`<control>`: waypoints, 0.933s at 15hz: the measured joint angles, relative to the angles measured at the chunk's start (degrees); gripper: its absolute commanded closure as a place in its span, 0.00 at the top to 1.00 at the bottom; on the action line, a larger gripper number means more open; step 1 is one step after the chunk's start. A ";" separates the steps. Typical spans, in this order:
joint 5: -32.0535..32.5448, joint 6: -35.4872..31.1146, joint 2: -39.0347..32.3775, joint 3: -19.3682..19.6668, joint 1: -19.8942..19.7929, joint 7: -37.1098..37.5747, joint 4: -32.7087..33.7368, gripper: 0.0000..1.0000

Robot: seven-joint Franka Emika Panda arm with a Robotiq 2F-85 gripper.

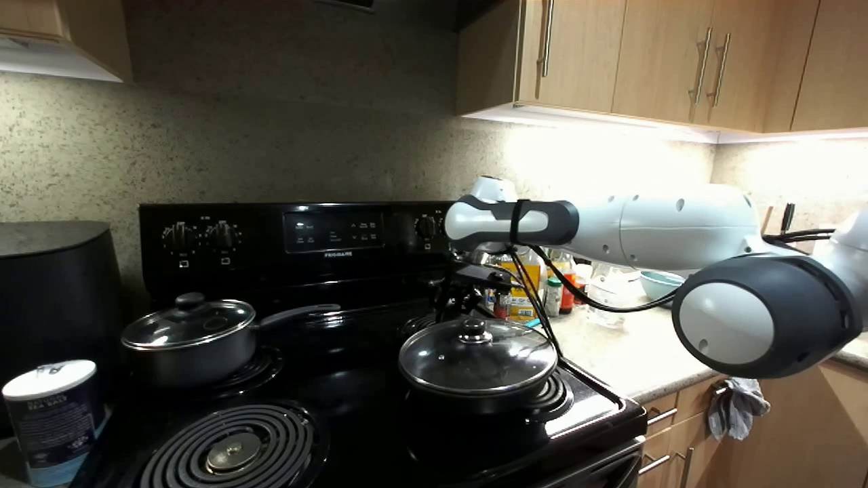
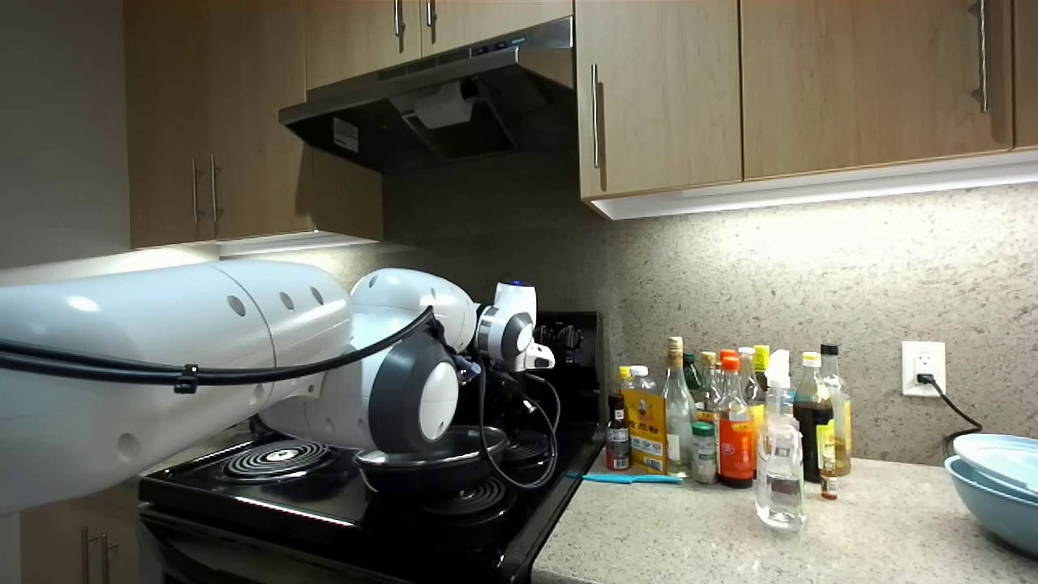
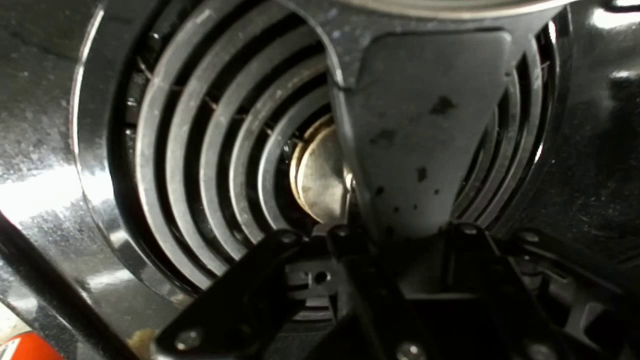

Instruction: Move the pan forward

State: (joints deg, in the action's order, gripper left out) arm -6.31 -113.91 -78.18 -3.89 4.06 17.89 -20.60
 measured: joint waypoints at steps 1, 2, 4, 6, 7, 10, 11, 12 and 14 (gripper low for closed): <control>0.00 0.00 0.01 0.00 0.06 -0.17 0.00 0.64; 0.00 0.00 0.02 0.00 0.14 -0.36 0.00 0.71; 0.05 0.00 0.05 0.08 0.43 -0.47 0.01 0.84; 0.06 0.48 0.14 0.14 0.81 -0.58 0.01 0.97; 0.06 1.54 0.23 0.12 1.02 -0.60 0.09 0.99; 0.03 5.87 0.60 -0.02 1.47 -0.59 0.29 1.00; 0.03 7.14 0.68 -0.06 1.48 -0.59 0.30 1.00; 0.03 8.28 0.74 -0.06 1.46 -0.58 0.30 1.00; 0.02 10.14 0.77 -0.06 1.38 -0.55 0.31 0.85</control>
State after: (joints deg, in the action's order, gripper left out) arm -6.29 -103.77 -77.41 -3.96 5.44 17.34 -20.30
